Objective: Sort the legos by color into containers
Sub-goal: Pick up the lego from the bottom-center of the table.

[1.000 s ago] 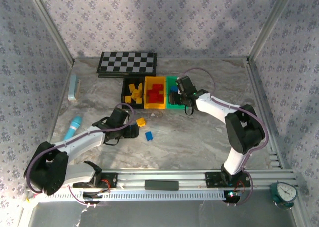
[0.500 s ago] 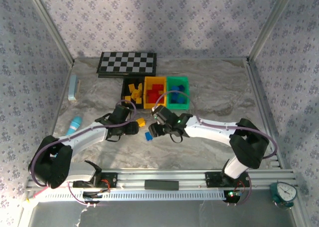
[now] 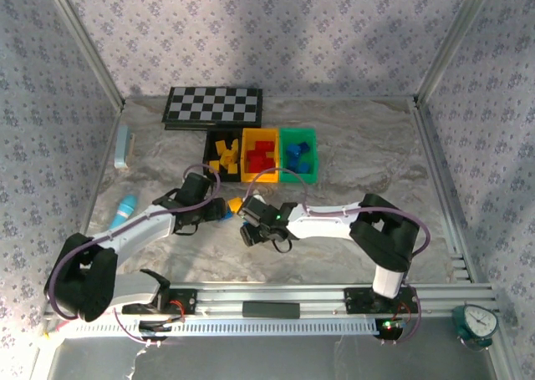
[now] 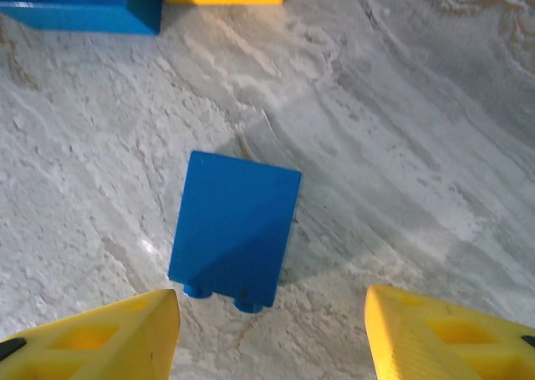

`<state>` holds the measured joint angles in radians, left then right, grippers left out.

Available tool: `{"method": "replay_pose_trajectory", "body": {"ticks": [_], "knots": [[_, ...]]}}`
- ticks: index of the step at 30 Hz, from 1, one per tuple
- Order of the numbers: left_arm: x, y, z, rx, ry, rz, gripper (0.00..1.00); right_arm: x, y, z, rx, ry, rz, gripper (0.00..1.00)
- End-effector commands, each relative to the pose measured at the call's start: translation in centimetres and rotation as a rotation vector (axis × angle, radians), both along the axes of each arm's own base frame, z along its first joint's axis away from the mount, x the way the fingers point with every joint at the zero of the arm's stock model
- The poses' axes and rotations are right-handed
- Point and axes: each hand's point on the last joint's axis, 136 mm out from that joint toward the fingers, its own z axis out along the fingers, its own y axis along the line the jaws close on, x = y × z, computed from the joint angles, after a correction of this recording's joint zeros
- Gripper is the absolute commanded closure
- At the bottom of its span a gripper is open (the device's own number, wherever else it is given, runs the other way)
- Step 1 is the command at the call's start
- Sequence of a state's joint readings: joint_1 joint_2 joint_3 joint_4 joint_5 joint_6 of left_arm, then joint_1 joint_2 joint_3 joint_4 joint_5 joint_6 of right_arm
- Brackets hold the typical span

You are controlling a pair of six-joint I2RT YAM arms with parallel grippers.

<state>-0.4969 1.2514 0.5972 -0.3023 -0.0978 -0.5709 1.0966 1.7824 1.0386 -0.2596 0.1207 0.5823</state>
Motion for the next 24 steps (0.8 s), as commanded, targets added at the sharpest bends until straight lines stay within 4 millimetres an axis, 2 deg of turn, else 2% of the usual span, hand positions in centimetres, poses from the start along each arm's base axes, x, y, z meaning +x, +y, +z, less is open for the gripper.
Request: {"method": "replay_pose_trajectory", "body": {"ticks": [1, 8, 14, 18, 24], "knots": [[-0.2, 0.4, -0.1, -0.012, -0.003, 0.024, 0.23, 0.8, 1.0, 0.4, 0.02, -0.017, -0.028, 0.38], [-0.1, 0.4, 0.0, -0.022, -0.005, 0.026, 0.23, 1.4, 1.7, -1.4, -0.04, -0.009, -0.037, 0.4], [-0.1, 0.5, 0.0, -0.021, -0.006, 0.023, 0.23, 1.7, 0.7, -2.0, -0.087, -0.025, -0.054, 0.61], [0.0, 0.4, 0.0, -0.028, -0.006, 0.021, 0.23, 2.5, -1.2, -0.8, -0.094, -0.066, -0.092, 0.63], [-0.2, -2.0, -0.7, -0.099, 0.032, -0.064, 0.25, 6.0, -5.9, 2.0, -0.072, -0.127, -0.199, 0.64]]}}
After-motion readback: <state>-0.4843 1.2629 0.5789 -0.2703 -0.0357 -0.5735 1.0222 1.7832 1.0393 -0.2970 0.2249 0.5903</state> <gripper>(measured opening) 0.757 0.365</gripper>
